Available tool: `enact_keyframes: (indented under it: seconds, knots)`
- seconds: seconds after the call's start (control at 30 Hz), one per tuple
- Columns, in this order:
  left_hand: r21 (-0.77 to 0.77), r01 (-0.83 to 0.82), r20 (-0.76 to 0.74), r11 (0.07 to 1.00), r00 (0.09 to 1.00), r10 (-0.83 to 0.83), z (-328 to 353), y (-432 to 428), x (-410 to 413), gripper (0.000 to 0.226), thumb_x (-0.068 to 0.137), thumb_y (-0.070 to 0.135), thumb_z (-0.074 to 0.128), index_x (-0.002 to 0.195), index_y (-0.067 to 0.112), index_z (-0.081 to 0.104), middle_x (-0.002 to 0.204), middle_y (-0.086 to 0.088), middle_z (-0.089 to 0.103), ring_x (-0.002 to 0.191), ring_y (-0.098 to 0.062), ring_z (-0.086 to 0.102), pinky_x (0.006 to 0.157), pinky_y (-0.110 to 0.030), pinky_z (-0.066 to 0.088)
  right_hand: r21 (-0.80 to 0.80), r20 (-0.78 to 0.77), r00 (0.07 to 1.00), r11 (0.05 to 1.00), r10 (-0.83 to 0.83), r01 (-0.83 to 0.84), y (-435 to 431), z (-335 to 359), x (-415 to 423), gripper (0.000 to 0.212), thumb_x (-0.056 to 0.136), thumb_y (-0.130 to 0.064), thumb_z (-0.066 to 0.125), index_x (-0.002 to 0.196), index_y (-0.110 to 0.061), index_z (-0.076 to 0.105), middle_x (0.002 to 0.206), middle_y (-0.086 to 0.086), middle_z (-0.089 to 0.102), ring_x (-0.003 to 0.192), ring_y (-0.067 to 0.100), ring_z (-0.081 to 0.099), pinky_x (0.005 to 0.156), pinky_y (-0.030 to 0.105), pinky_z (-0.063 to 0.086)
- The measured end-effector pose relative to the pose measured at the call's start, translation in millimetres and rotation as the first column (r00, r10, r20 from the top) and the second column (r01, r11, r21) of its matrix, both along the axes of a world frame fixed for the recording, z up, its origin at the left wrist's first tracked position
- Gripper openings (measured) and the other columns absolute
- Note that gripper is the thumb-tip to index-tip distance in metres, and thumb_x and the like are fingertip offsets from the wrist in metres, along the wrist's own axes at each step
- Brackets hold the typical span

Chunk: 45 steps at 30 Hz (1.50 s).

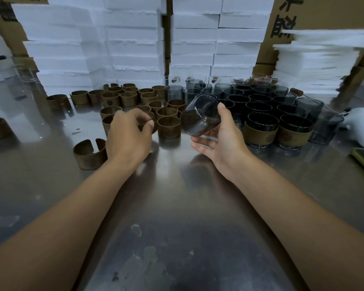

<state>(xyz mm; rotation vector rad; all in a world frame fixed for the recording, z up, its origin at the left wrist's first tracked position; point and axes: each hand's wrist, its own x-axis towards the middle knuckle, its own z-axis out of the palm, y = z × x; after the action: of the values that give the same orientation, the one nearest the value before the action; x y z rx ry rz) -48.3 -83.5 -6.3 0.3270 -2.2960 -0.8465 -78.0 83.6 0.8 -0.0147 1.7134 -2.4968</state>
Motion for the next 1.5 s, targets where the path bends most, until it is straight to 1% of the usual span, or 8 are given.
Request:
enact_keyframes:
  seconds: [0.17,0.4,0.5,0.6,0.8,1.03,1.13,1.5]
  knots:
    - [0.087,0.219,-0.254,0.972,0.948,-0.191,10.4,16.0,4.2,0.009,0.093,0.016,0.058,0.09,0.024,0.056,0.101,0.003,0.053,0.078,0.005,0.05,0.068,-0.002,0.036,0.04,0.014,1.0,0.999,0.022,-0.023,-1.2,-0.2,0.5,0.047,0.091,-0.053,0.052,0.105,-0.01,0.062,0.071,0.002,0.069,0.07,0.02,0.067,0.057,0.027,0.056]
    - [0.044,0.486,-0.333,0.873,0.831,-0.446,12.6,31.3,12.8,0.009,0.093,0.01,0.056,0.099,0.017,0.054,0.108,-0.001,0.059,0.103,-0.015,0.059,0.089,-0.021,0.048,0.084,-0.005,0.997,0.994,0.071,-0.071,-1.3,-0.9,3.3,0.048,0.091,-0.051,0.053,0.11,-0.008,0.065,0.095,0.008,0.069,0.083,0.023,0.068,0.066,0.027,0.057]
    - [-0.031,0.506,-0.359,0.862,0.799,-0.482,14.0,35.0,17.3,0.005,0.091,0.016,0.058,0.096,0.016,0.056,0.107,0.005,0.056,0.105,-0.013,0.058,0.092,-0.032,0.05,0.082,-0.026,0.994,0.992,0.102,-0.099,-1.4,0.1,4.4,0.046,0.092,-0.049,0.053,0.11,-0.008,0.065,0.1,0.01,0.07,0.083,0.022,0.068,0.073,0.029,0.057]
    - [-0.056,0.499,-0.4,0.865,0.782,-0.477,15.3,38.0,19.3,0.008,0.089,0.018,0.062,0.095,0.014,0.057,0.106,0.004,0.057,0.103,-0.013,0.059,0.091,-0.034,0.051,0.051,-0.051,0.986,0.986,0.161,-0.158,-2.8,1.9,6.1,0.035,0.094,-0.044,0.054,0.096,-0.011,0.066,0.079,0.001,0.072,0.079,0.017,0.07,0.08,0.031,0.053]
    - [-0.214,0.468,-0.422,0.858,0.748,-0.513,17.8,40.4,23.9,0.038,0.084,0.014,0.068,0.119,0.009,0.053,0.115,0.005,0.048,0.11,-0.018,0.055,0.093,-0.032,0.049,-0.222,0.005,0.975,0.951,0.223,-0.216,-4.7,4.8,8.2,0.023,0.092,-0.031,0.061,0.089,-0.008,0.063,0.059,0.0,0.068,0.064,0.015,0.071,0.074,0.037,0.06]
    - [-0.095,0.513,-0.308,0.853,0.8,-0.515,18.3,42.5,24.6,0.056,0.085,0.028,0.064,0.135,0.009,0.046,0.122,0.002,0.051,0.118,-0.008,0.05,0.1,-0.018,0.04,-0.326,0.029,0.968,0.917,0.251,-0.228,-0.7,7.1,11.1,0.015,0.089,-0.032,0.064,0.095,-0.02,0.07,0.087,0.008,0.067,0.085,0.02,0.064,0.076,0.038,0.059]
    - [-0.079,0.511,-0.307,0.856,0.804,-0.508,18.2,42.1,24.6,0.058,0.081,0.031,0.064,0.133,0.01,0.049,0.116,0.0,0.049,0.113,-0.01,0.051,0.096,-0.013,0.039,-0.323,0.056,0.964,0.918,0.262,-0.231,-0.2,8.6,11.1,0.021,0.089,-0.038,0.062,0.097,-0.019,0.069,0.104,0.01,0.063,0.098,0.022,0.061,0.081,0.038,0.057]
    - [0.111,0.6,-0.323,0.792,0.775,-0.542,14.3,40.0,20.8,0.052,0.083,0.023,0.07,0.129,0.021,0.045,0.117,0.012,0.057,0.115,-0.004,0.056,0.099,-0.021,0.044,-0.194,0.001,0.933,0.915,0.36,-0.353,-0.2,7.6,11.6,0.075,0.059,-0.064,0.066,0.117,-0.016,0.068,0.087,0.002,0.075,0.097,0.02,0.067,0.078,0.035,0.057]
